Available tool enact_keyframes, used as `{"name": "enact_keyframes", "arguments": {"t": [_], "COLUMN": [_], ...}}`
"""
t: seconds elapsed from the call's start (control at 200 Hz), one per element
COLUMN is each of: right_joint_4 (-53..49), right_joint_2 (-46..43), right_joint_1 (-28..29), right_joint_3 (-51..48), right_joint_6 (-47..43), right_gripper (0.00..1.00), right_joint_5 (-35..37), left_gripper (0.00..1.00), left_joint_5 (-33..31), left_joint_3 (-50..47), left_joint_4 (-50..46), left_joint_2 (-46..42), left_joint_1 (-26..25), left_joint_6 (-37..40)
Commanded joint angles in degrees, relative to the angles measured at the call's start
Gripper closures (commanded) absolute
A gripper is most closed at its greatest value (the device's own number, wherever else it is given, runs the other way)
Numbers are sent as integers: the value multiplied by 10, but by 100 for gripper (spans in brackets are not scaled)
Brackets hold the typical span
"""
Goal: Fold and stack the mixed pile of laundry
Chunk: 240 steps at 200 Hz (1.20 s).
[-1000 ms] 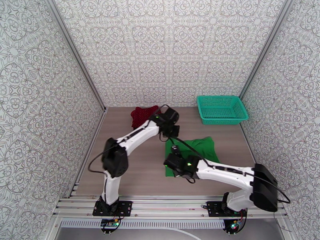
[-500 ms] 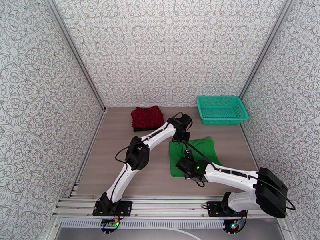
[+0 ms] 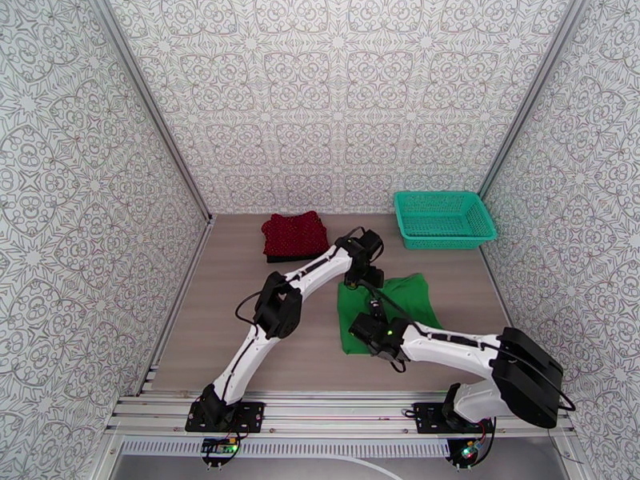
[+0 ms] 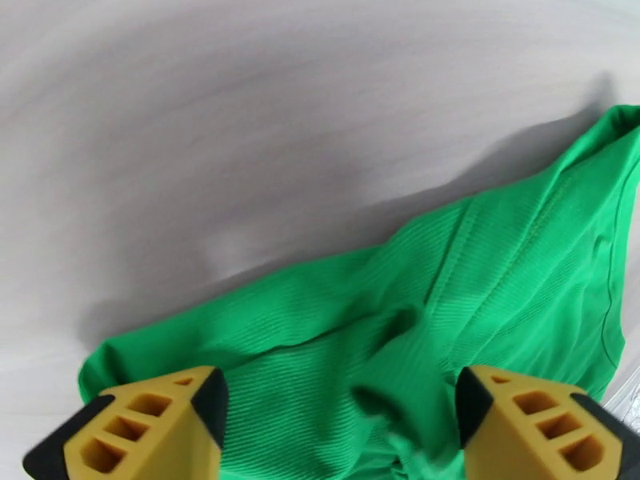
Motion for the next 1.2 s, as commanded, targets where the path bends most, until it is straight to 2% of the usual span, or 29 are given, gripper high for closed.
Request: {"name": "enact_keyframes", "arguments": {"t": [0.0, 0.1, 0.18, 0.225, 0.29, 0.36, 0.41, 0.44, 0.495, 0.57, 0.825, 1.045, 1.195], "right_joint_4": [-61, -100, -118, -120, -115, -96, -71, -54, -21, 29, 107, 111, 55], "right_joint_2": [-48, -83, -108, -117, -120, -108, -91, -79, -52, -10, 120, 222, 280], "right_joint_1": [-7, -14, -17, -18, -19, -19, -19, -20, -19, -18, 1, 37, 44], "right_joint_3": [35, 49, 60, 67, 77, 87, 89, 90, 88, 85, 107, 162, 249], "right_joint_6": [3, 2, -4, -10, -24, -44, -58, -63, -69, -73, -85, -84, -108], "right_gripper": [52, 52, 54, 55, 59, 66, 74, 79, 89, 100, 100, 100, 100], "right_joint_5": [43, 57, 57, 51, 32, -7, -41, -60, -93, -134, -196, -225, -208], "left_gripper": [12, 7, 7, 10, 22, 52, 67, 74, 80, 83, 85, 86, 87], "left_joint_5": [-21, -50, -71, -78, -81, -77, -72, -68, -65, -57, -67, -5, 22], "left_joint_3": [21, 2, -46, -83, -139, -197, -229, -246, -276, -305, -355, -344, -304], "left_joint_4": [5, -4, 5, 18, 38, 55, 68, 76, 92, 109, 151, 195, 199], "left_joint_2": [-38, -72, -112, -138, -175, -200, -210, -213, -213, -205, -158, -110, -78], "left_joint_1": [5, 3, 1, 2, 4, 5, 6, 6, 6, 8, 35, 57, 64], "left_joint_6": [14, 24, 28, 28, 24, 18, 14, 12, 8, 1, -5, 35, 72]}}
